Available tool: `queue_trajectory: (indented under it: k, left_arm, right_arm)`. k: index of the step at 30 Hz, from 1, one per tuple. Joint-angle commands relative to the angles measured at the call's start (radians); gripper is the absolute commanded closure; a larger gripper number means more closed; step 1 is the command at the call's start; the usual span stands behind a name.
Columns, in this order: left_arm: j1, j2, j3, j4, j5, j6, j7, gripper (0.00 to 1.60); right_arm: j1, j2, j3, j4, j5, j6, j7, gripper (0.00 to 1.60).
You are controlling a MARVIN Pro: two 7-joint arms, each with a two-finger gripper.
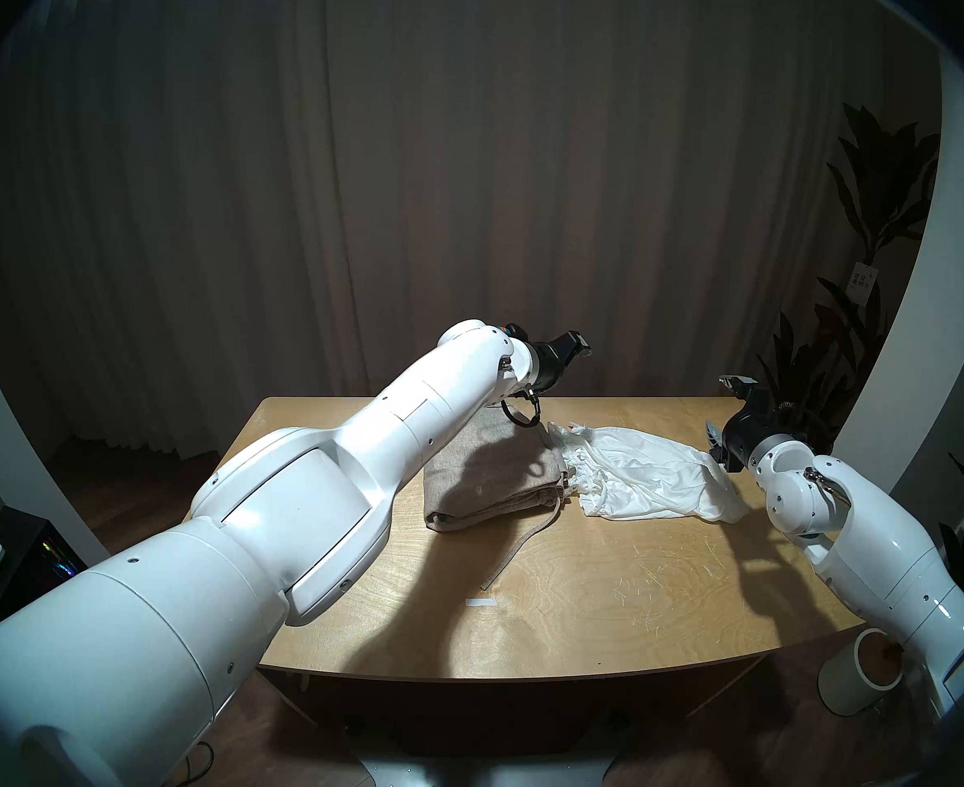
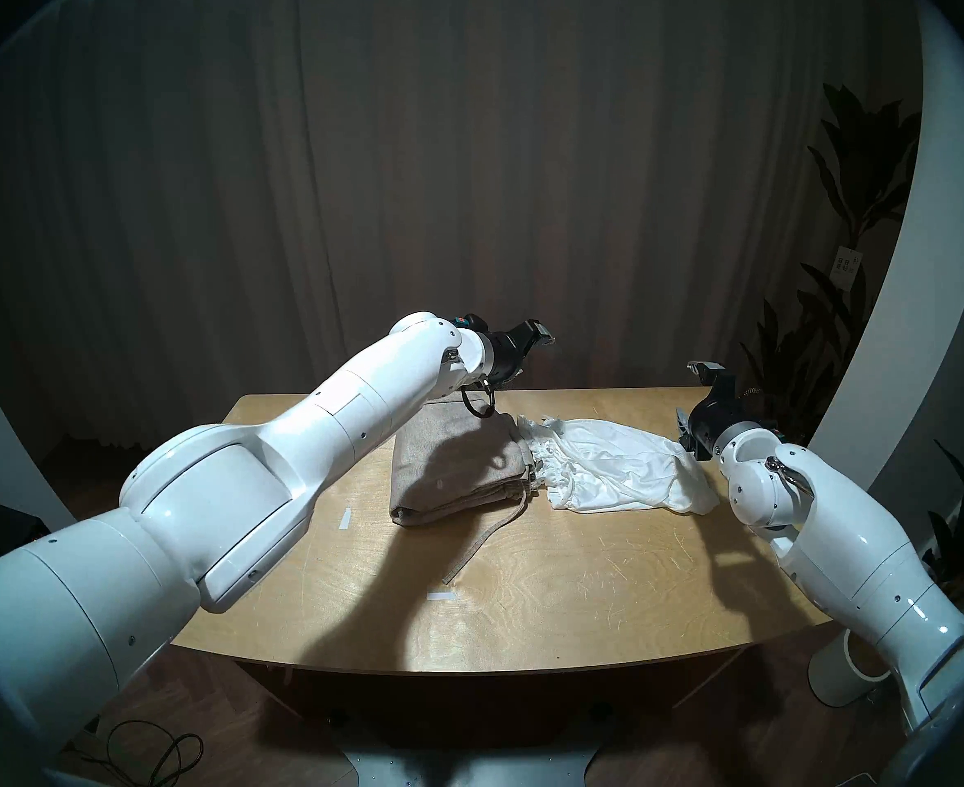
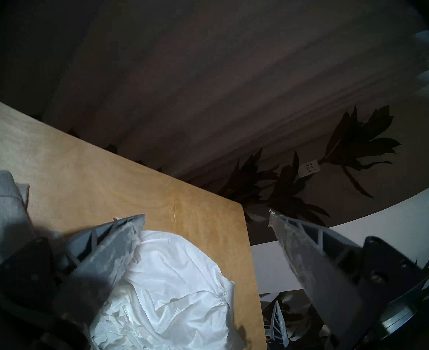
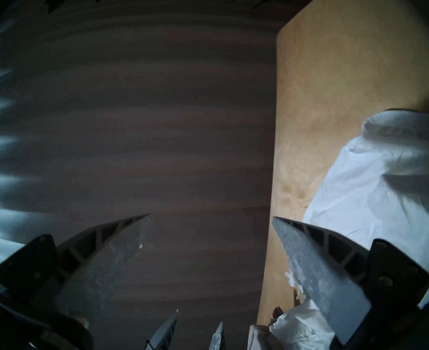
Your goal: Fold pants twice and stack them
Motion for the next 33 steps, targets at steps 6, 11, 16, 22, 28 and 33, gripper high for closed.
queue_trajectory:
  k: [6, 11, 16, 22, 28, 33]
  left_arm:
    - [-0.004, 0.092, -0.014, -0.058, 0.023, -0.020, -0.031, 0.00]
    - [0.009, 0.134, -0.016, -0.060, 0.038, -0.028, -0.031, 0.00]
    - [0.017, 0.168, -0.019, -0.063, 0.050, -0.035, -0.032, 0.00]
    - [0.031, 0.204, -0.022, -0.071, 0.064, -0.044, -0.037, 0.00]
    - [0.049, 0.234, -0.022, -0.085, 0.077, -0.051, -0.044, 0.00]
    - [0.062, 0.255, -0.022, -0.103, 0.086, -0.057, -0.052, 0.00]
  right_arm:
    - [-0.122, 0.070, 0.021, -0.051, 0.011, 0.016, 0.020, 0.00]
    - [-0.160, 0.091, 0.027, -0.061, 0.014, 0.024, 0.029, 0.00]
    - [-0.196, 0.109, 0.033, -0.068, 0.018, 0.029, 0.037, 0.00]
    - [-0.255, 0.137, 0.033, -0.070, 0.020, 0.039, 0.045, 0.00]
    - [-0.326, 0.163, 0.021, -0.060, 0.019, 0.047, 0.047, 0.00]
    - [-0.371, 0.184, 0.022, -0.053, 0.021, 0.050, 0.054, 0.00]
